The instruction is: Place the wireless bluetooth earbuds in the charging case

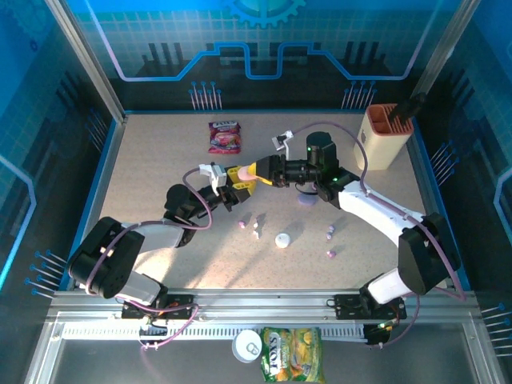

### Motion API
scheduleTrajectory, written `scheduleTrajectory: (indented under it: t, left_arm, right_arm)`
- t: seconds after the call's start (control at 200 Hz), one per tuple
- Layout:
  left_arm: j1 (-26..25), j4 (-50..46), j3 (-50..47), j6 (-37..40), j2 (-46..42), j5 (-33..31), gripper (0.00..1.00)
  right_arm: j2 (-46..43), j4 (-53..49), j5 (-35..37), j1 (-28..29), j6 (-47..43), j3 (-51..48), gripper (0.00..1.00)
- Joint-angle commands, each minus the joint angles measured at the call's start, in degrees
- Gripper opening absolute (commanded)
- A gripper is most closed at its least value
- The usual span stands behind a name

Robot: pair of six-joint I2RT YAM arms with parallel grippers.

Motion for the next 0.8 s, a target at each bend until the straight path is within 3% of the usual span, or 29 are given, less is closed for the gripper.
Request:
scheduleTrajectory:
  t: [0.0, 0.195, 0.305, 0.44, 0.545, 0.795]
  left_arm:
    - [-0.4, 1.6, 1.4, -0.7, 0.6, 1.0, 0.38]
    - [-0.4, 1.5, 1.0, 0.3, 0.7, 0.2, 0.41]
    - [-0.4, 1.5, 0.6, 0.7, 0.8, 0.0, 0.47]
    - [-0.4, 1.4, -1.1, 1.4, 0.8, -1.1, 0.84]
    - [-0.4, -0.4, -3.1, 3.1, -0.3, -2.8, 0.96]
    - [-0.6, -17.4, -4.2, 8.9, -7.8, -6.3, 0.99]
  right_arm:
    - [0.6, 4.8, -2.2, -0.8, 2.4, -1.0, 0.40]
    - [0.1, 4.8, -1.3, -2.0, 2.0, -2.4, 0.21]
    - [-0.2, 4.2, -0.6, -3.0, 0.5, -3.1, 0.20]
    - [-0.6, 2.2, 0.8, -4.7, -2.5, -4.9, 0.20]
    - [-1.4, -5.4, 5.1, -6.0, -9.2, -5.8, 0.21]
    - [5.2, -24.8, 22.1, -6.7, -26.5, -0.7, 0.23]
